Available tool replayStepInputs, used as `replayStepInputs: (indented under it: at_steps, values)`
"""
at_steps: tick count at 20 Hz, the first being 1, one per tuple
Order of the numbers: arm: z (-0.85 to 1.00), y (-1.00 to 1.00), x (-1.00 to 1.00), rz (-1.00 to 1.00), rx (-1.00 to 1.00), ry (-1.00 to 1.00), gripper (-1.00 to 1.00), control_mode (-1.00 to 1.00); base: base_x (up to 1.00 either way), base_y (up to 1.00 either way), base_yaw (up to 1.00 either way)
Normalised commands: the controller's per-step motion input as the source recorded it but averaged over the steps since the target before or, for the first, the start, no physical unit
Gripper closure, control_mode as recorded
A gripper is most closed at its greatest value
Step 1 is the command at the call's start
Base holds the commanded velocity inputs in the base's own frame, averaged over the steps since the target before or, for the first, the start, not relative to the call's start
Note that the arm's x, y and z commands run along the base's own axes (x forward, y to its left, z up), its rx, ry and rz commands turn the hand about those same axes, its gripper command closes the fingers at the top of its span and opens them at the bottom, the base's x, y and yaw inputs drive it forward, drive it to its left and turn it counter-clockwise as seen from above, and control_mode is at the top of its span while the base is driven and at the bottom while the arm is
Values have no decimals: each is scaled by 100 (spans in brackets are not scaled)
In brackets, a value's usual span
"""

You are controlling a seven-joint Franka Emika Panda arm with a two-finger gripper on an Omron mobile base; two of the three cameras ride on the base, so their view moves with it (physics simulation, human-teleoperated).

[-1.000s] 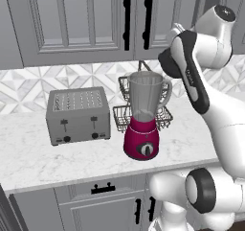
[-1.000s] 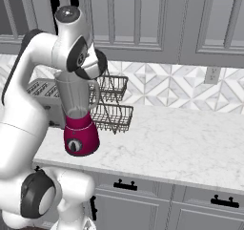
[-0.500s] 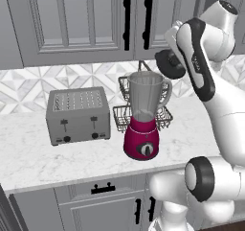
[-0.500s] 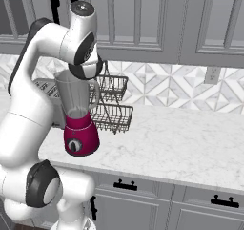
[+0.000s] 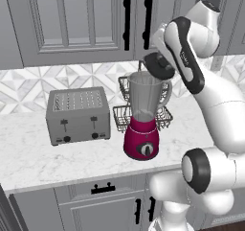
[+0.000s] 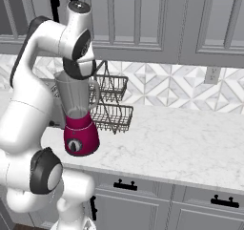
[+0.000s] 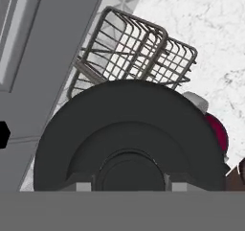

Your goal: Close the lid blender by securely placing the lid on top.

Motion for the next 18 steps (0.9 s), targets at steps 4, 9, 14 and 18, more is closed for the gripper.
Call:
replayStepInputs:
  at_steps: [4, 9, 14, 18]
  values:
    - [0, 45, 11, 20, -9, 7, 100, -100, 0, 0, 0]
    - [0, 33, 0, 24, -17, 0, 100, -100, 0, 0, 0]
    - [0, 2, 4, 14, -13, 1, 100, -100, 0, 0, 0]
    - [0, 9, 5, 6, -10, 2, 100, -100, 0, 0, 0]
